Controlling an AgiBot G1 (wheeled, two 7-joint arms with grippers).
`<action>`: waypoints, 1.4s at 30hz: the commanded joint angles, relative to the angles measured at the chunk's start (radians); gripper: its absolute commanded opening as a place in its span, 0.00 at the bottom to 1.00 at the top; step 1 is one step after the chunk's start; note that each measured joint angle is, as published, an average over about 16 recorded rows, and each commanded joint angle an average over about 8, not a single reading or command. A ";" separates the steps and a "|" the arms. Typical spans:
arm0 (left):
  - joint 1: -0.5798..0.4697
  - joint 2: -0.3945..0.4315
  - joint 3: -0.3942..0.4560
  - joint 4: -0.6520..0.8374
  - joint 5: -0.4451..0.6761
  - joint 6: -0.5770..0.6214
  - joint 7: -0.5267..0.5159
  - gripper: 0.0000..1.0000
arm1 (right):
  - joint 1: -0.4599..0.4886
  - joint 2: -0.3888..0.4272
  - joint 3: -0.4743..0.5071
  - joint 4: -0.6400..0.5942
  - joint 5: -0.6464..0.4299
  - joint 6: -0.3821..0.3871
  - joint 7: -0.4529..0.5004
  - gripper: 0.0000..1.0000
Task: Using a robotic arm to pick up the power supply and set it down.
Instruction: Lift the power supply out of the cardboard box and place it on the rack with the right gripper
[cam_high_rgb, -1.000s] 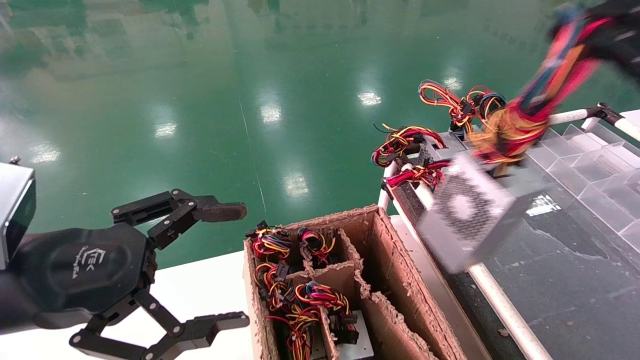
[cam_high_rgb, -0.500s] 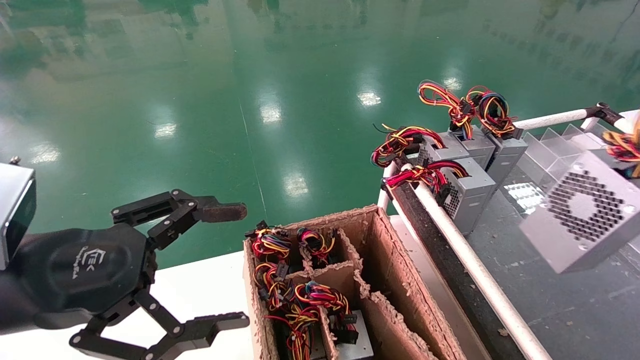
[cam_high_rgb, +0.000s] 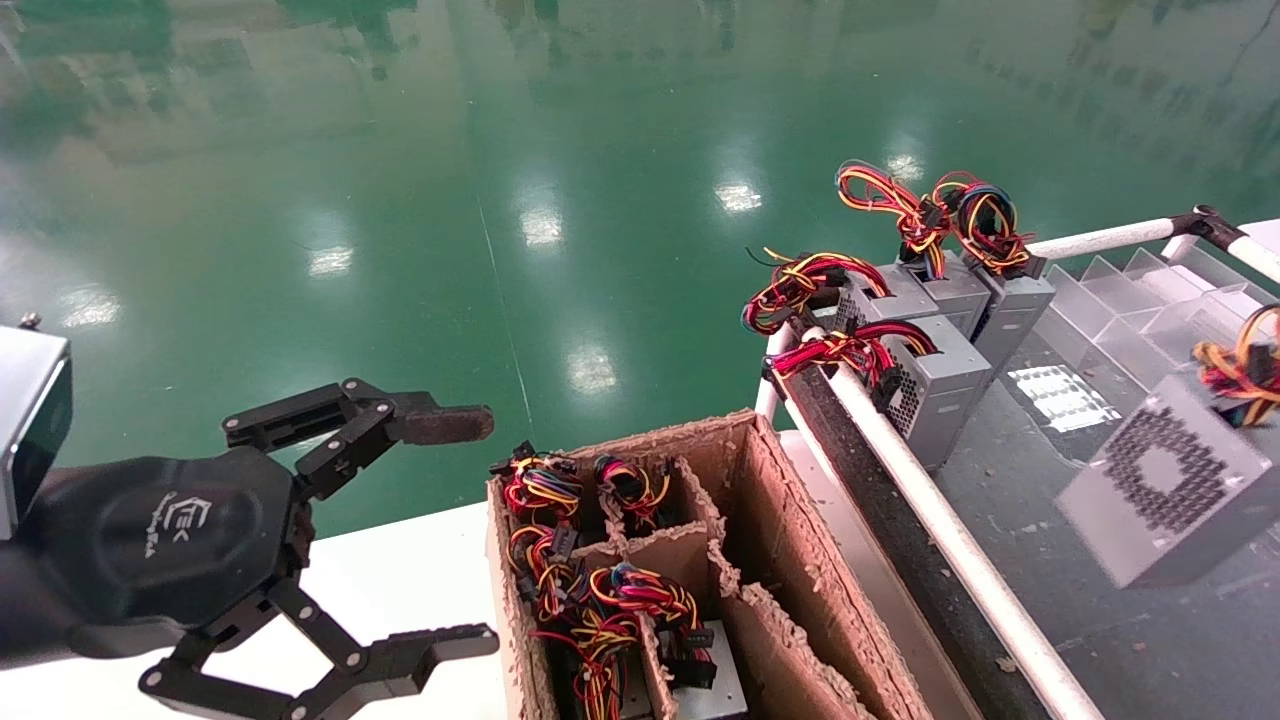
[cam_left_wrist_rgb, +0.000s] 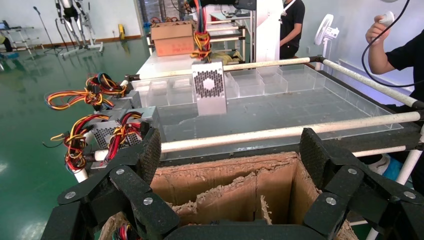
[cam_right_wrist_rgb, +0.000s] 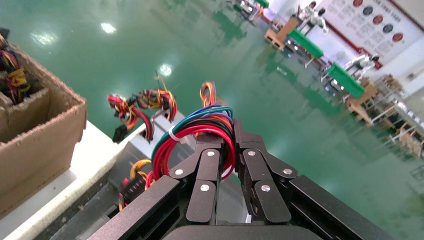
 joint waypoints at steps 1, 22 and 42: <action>0.000 0.000 0.000 0.000 0.000 0.000 0.000 1.00 | 0.001 -0.015 -0.008 -0.016 -0.011 0.003 -0.010 0.00; 0.000 0.000 0.001 0.000 0.000 0.000 0.000 1.00 | 0.347 -0.249 -0.174 -0.307 -0.275 -0.022 -0.002 0.00; 0.000 -0.001 0.001 0.000 -0.001 -0.001 0.001 1.00 | 0.590 -0.415 -0.258 -0.656 -0.424 0.013 -0.141 0.00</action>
